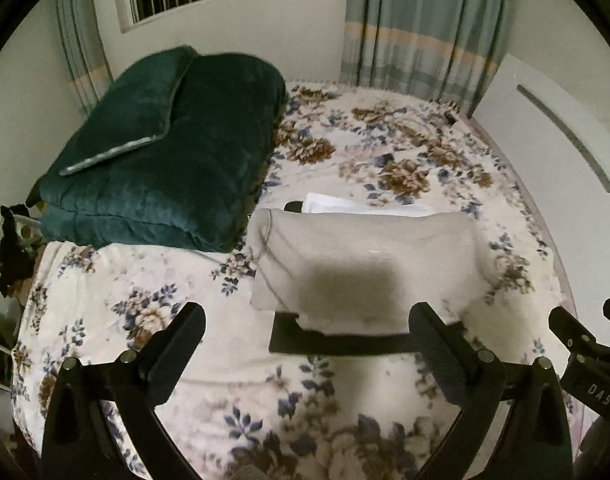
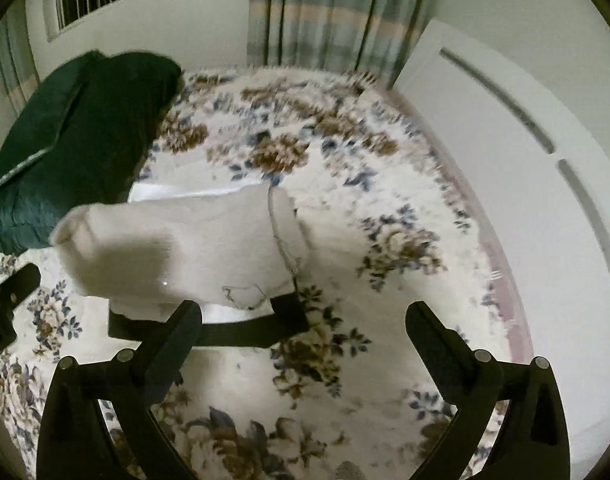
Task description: Fold small clothes
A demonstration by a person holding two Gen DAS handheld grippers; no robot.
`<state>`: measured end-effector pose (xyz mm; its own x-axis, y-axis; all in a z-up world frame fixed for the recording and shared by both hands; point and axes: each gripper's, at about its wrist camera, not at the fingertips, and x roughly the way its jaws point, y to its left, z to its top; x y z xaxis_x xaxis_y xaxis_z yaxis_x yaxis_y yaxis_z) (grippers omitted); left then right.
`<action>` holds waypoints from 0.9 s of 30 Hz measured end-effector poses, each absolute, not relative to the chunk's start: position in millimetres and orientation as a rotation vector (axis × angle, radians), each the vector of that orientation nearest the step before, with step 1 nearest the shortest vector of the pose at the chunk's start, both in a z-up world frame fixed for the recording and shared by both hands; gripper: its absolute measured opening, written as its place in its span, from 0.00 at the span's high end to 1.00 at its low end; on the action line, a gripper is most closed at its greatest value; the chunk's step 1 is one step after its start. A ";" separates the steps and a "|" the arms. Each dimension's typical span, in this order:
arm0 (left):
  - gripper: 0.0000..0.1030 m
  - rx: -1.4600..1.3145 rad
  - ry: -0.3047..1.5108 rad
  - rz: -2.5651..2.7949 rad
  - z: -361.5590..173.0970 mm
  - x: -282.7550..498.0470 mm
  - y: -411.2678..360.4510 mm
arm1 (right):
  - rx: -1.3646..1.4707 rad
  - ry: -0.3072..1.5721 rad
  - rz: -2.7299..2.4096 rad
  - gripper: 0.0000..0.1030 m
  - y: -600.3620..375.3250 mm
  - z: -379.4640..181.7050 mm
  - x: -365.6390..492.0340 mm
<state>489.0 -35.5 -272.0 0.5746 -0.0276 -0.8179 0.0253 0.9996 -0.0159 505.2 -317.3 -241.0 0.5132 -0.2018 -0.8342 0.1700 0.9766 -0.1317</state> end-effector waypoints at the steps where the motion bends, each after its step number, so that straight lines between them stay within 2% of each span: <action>1: 0.00 0.002 0.947 -0.030 -264.1 480.4 -37.2 | -0.036 0.993 -0.228 0.00 -316.1 -229.3 492.3; 14: 0.00 -0.006 0.809 -0.064 -135.4 331.1 -43.1 | -0.045 0.794 -0.233 0.00 -303.2 -62.3 311.8; 27: 0.00 -0.003 0.720 -0.057 -60.9 230.3 -38.9 | -0.034 0.659 -0.181 0.00 -294.5 44.5 176.8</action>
<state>230.3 -38.9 -60.9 0.7501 -0.0530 -0.6592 0.0511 0.9984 -0.0221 176.8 -294.5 44.5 0.7755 -0.1778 -0.6059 0.1561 0.9837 -0.0888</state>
